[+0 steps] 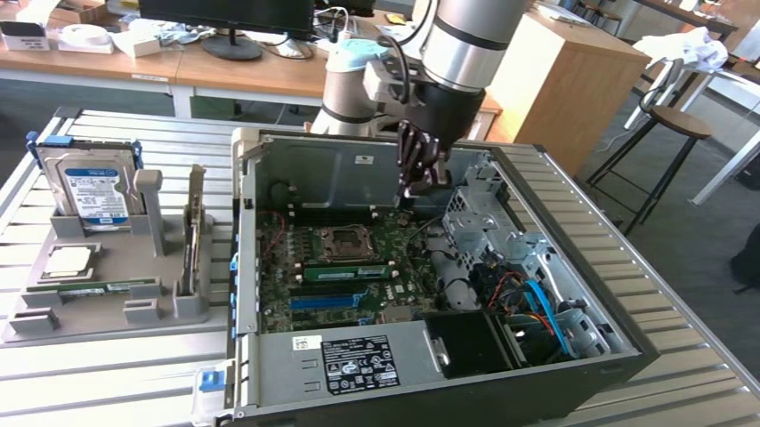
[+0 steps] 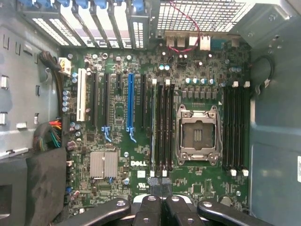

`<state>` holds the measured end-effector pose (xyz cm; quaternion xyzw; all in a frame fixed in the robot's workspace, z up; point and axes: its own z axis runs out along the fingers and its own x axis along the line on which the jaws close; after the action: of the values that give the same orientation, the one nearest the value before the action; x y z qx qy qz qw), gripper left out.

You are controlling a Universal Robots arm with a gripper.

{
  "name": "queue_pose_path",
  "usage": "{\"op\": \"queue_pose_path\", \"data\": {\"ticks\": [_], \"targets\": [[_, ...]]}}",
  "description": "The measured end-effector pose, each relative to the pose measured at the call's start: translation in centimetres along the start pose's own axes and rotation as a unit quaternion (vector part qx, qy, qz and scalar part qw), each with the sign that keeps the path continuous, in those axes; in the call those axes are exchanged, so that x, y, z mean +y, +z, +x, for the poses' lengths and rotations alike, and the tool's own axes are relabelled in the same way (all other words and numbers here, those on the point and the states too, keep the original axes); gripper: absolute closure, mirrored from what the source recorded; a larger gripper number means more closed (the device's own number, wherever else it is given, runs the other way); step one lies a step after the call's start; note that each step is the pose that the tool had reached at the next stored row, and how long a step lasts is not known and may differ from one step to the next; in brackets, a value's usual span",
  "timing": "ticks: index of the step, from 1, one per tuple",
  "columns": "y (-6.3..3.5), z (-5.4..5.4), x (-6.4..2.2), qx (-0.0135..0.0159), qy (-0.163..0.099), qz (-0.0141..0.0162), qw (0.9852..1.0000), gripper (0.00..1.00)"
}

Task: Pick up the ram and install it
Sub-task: 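Press down the ram until it locks into place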

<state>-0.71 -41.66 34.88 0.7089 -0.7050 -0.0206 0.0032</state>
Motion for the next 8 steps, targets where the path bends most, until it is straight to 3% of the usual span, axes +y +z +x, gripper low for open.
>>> {"op": "queue_pose_path", "data": {"ticks": [8], "targets": [[-0.02,0.0,-0.94,-0.0001,0.0,0.0001,1.0,0.9]]}}
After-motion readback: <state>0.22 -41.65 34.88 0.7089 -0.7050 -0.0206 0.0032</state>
